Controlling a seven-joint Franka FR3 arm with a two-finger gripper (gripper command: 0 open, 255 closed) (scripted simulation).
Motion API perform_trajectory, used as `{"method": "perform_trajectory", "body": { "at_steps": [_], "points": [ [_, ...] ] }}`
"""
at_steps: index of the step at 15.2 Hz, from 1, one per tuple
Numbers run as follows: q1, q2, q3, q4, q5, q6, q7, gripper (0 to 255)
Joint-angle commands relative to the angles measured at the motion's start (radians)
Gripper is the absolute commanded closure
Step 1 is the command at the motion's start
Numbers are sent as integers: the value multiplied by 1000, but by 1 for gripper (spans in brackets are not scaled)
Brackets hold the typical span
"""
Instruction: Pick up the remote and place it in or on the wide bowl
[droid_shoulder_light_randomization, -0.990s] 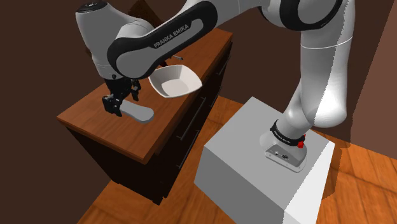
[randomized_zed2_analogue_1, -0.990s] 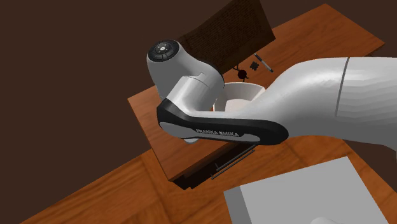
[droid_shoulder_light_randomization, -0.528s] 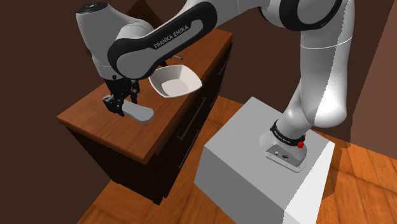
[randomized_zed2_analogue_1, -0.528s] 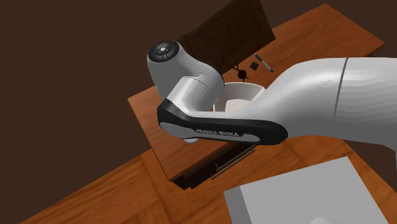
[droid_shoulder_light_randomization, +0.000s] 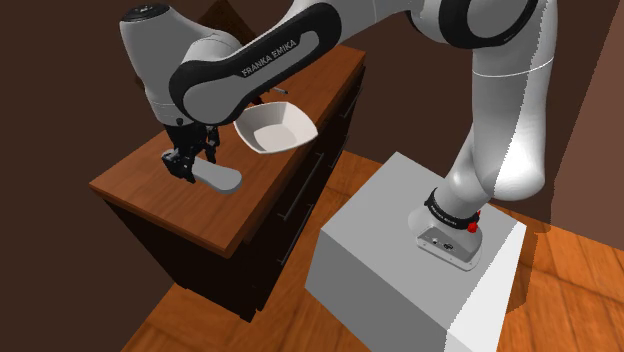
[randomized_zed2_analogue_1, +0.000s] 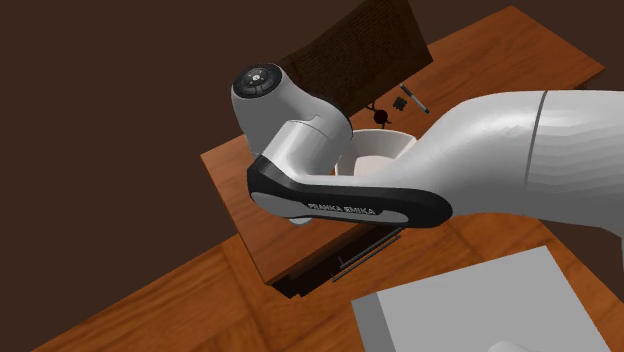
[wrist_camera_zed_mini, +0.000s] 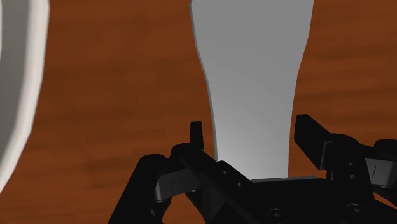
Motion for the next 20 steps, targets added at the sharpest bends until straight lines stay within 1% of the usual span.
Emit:
{"method": "perform_trajectory", "body": {
  "at_steps": [1, 11, 20],
  "points": [
    [0, 0, 0, 0, 0, 0, 0, 255],
    [-5, -53, 14, 59, 25, -108, -17, 255],
    [-5, -84, 22, 136, 41, -213, -29, 255]
  ]
}}
